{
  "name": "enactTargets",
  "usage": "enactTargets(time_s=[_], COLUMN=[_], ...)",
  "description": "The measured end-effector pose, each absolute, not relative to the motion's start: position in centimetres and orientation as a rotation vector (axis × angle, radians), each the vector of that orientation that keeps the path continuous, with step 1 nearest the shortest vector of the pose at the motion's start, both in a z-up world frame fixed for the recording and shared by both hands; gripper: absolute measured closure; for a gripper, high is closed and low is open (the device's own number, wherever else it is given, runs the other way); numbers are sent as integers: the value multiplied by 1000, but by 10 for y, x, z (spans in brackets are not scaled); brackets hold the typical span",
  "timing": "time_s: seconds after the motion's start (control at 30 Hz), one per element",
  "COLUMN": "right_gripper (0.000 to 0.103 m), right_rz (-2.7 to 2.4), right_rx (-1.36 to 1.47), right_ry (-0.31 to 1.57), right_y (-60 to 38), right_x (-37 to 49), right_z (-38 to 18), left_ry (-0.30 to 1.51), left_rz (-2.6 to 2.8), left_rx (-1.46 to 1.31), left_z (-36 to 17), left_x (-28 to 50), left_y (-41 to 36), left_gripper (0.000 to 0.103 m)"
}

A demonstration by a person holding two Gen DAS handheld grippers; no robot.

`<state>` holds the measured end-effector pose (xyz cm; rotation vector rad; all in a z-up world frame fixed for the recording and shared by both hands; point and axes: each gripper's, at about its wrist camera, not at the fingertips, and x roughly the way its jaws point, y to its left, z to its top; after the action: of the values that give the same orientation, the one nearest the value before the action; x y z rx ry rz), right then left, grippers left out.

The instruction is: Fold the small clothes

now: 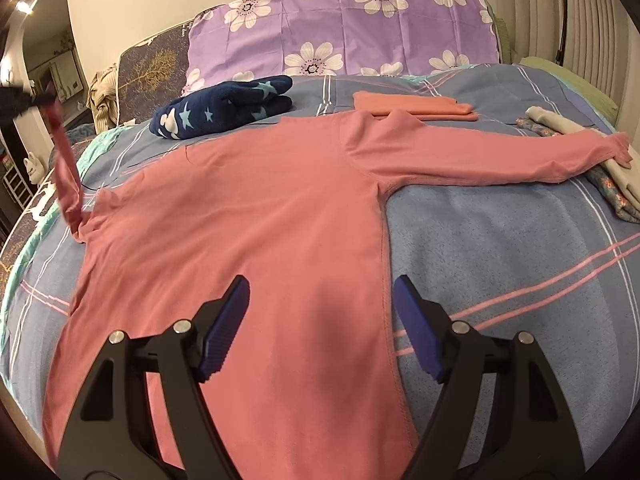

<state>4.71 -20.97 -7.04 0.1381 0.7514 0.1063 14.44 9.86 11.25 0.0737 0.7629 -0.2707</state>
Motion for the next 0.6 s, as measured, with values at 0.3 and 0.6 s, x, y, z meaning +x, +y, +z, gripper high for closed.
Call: enactTargets(time_s=[0.3,0.6], right_gripper=[27,60], right_rz=[106,324], right_rx=[194,278], right_ry=[775,864], right_y=[-234,-241], right_x=[40,69], right_z=[-73,-69], left_ry=[822,790], left_rz=[-490,-313], left_rx=[142,147], left_z=[76,45], left_x=[166,135], left_y=[-29,48], left_gripper=[90,56])
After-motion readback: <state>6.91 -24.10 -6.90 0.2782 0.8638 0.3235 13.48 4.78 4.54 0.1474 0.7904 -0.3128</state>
